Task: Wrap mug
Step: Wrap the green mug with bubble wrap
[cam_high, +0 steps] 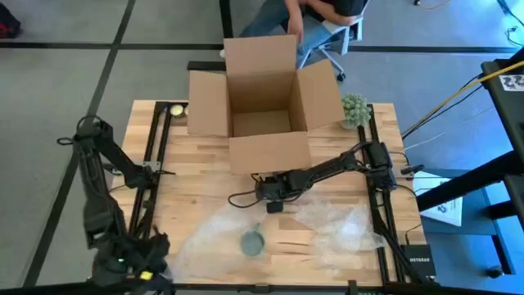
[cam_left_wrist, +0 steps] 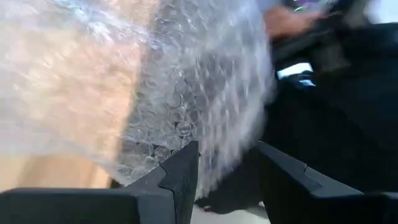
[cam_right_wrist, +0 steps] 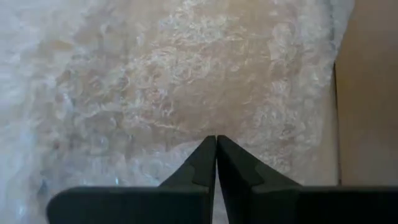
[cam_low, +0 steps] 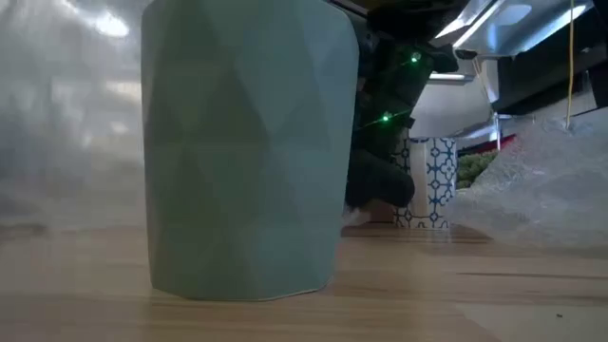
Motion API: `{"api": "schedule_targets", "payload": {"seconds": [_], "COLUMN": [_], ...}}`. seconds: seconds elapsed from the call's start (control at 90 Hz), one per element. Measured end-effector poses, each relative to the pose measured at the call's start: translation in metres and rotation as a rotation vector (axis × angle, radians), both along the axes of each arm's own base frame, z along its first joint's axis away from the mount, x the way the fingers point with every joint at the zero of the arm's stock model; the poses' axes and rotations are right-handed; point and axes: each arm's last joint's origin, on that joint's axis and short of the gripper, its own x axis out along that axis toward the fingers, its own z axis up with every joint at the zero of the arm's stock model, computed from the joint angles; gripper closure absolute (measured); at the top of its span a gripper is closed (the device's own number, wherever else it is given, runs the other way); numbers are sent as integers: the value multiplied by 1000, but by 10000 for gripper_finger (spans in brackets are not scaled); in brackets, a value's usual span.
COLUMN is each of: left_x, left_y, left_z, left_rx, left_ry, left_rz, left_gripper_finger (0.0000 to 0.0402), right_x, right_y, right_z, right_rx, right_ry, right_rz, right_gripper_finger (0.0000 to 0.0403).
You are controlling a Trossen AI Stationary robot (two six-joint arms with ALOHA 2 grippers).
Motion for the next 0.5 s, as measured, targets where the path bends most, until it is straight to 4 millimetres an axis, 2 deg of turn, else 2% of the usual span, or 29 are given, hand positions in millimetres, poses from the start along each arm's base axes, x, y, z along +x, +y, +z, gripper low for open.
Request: {"api": "schedule_targets", "payload": {"seconds": [0.256, 0.378, 0.5], "left_x": [14, 28, 46], "left_y": [6, 21, 36], "left_z": [-34, -38, -32], "left_rx": [6, 63, 152], "left_ry": [184, 238, 154], "left_rz": [-5, 7, 24], "left_gripper_finger": [257, 247, 248], "right_x": [0, 0, 0], "right_y": [0, 0, 0], "right_z": [0, 0, 0], "right_rx": [0, 0, -2], "right_ry": [0, -1, -1], "right_rz": [2, 2, 6], "right_gripper_finger": [402, 402, 402]}}
